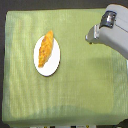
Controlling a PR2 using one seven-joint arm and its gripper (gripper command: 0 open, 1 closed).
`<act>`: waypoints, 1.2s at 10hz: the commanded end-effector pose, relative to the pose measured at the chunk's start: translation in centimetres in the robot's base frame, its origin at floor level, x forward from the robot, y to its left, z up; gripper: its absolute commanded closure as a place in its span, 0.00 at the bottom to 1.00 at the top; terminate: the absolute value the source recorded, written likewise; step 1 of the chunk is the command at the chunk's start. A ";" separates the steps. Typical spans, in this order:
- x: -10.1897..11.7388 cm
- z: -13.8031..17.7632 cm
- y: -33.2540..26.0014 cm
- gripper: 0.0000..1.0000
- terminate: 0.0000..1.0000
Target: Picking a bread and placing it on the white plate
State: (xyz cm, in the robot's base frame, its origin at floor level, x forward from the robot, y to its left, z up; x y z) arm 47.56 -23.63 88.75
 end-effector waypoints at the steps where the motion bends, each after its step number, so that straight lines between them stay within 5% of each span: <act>1: 0.5 0.8 -4.5 0.00 0.00; 12: 2.6 1.5 -2.9 0.00 0.00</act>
State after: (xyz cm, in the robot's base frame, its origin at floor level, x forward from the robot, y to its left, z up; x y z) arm 49.45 -26.06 90.14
